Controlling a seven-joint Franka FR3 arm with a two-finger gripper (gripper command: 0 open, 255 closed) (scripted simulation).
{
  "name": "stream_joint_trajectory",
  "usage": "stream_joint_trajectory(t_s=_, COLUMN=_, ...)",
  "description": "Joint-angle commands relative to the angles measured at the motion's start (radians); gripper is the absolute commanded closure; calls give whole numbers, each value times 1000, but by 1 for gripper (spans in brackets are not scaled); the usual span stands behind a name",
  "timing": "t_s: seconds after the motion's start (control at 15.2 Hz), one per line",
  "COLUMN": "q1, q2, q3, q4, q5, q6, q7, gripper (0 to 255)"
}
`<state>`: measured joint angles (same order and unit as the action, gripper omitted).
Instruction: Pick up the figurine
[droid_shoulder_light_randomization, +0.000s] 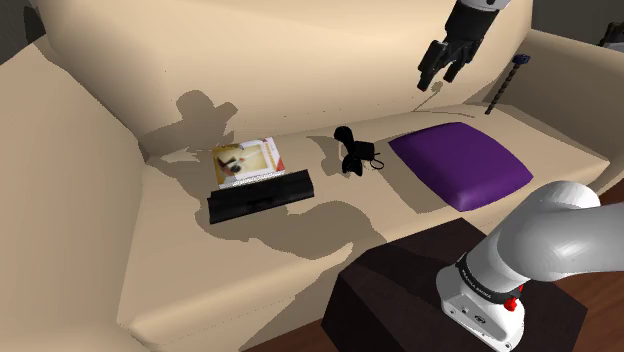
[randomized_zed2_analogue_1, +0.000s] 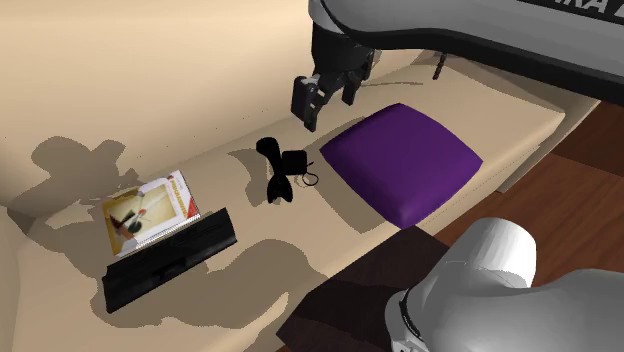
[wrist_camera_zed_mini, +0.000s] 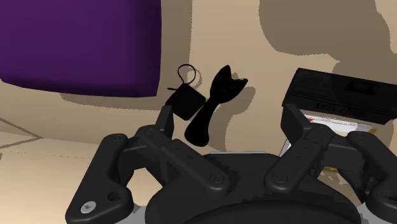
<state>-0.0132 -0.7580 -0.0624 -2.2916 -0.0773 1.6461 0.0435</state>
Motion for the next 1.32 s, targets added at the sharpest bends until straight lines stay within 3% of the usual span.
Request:
stream_joint_trajectory(t_s=0.0, q1=0, q2=0, q3=0, q4=0, q5=0, q6=0, q7=0, gripper=0)
stream_joint_trajectory(t_s=0.66, q1=-26, q2=222, q3=12, q4=-125, q5=-4, q6=347, q7=119, gripper=0)
stream_joint_trajectory(t_s=1.25, q1=-51, q2=522, q3=17, q4=-113, q5=-17, q6=633, q7=225, gripper=0)
